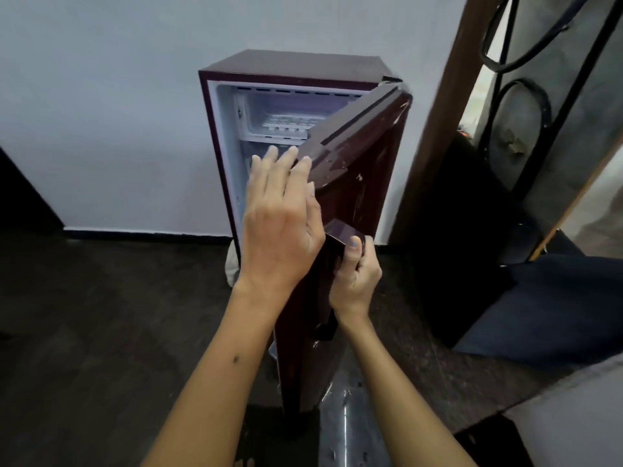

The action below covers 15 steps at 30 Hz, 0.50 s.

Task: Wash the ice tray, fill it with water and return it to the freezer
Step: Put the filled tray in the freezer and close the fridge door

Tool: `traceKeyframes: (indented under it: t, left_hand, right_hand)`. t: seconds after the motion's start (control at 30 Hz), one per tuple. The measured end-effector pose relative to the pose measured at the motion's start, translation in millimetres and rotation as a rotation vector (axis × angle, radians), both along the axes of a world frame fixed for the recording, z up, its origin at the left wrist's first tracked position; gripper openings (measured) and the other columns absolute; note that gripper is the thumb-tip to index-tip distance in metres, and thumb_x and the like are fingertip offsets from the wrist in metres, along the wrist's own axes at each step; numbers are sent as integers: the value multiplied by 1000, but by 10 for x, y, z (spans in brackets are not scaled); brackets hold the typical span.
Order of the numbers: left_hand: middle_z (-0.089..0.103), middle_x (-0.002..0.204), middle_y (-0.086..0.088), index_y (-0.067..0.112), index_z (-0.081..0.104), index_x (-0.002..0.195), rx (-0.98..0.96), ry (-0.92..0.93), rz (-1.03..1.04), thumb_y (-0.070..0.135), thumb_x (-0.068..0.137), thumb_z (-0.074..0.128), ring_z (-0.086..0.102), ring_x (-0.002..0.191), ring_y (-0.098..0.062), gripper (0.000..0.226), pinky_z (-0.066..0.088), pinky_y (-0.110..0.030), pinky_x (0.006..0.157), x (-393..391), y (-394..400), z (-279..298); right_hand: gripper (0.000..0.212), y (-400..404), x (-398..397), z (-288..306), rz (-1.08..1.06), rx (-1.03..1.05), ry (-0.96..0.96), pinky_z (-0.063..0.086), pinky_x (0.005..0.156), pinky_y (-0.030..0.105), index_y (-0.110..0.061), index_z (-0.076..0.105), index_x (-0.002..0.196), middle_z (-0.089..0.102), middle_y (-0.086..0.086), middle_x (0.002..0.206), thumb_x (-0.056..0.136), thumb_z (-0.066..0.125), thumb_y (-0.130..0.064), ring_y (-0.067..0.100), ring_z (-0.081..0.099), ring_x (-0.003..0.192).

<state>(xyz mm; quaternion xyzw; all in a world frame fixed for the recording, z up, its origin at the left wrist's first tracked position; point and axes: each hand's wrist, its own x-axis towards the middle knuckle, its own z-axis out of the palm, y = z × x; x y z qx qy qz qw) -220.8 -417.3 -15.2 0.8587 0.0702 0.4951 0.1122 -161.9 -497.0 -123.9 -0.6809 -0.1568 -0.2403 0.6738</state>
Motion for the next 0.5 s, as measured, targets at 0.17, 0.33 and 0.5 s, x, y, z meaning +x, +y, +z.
traceKeyframes:
  t: [0.17, 0.33, 0.5]
  left_hand:
    - [52, 135, -21, -5, 52, 127, 102, 14, 112, 11, 94, 40, 36, 136, -38, 39, 19, -48, 116, 103, 583, -34]
    - [50, 138, -20, -5, 51, 129, 237, 32, 121, -1, 88, 45, 35, 136, -36, 42, 19, -48, 116, 301, 1282, -58]
    - [51, 137, -19, -4, 50, 131, 341, 21, 88, -11, 80, 47, 42, 133, -34, 52, 25, -44, 115, 587, 2028, -94]
  right_hand:
    - [45, 591, -20, -16, 95, 5, -34, 30, 47, 10, -28, 41, 75, 44, -15, 49, 88, 32, -70, 1, 42, 44]
    - [59, 1246, 68, -50, 103, -24, -47, 32, 48, 9, -14, 43, 78, 41, -16, 54, 86, 34, -71, 3, 45, 47]
    - [58, 1898, 269, -126, 103, -90, -24, 36, 52, 16, -14, 43, 81, 43, -18, 59, 85, 37, -72, 3, 46, 50]
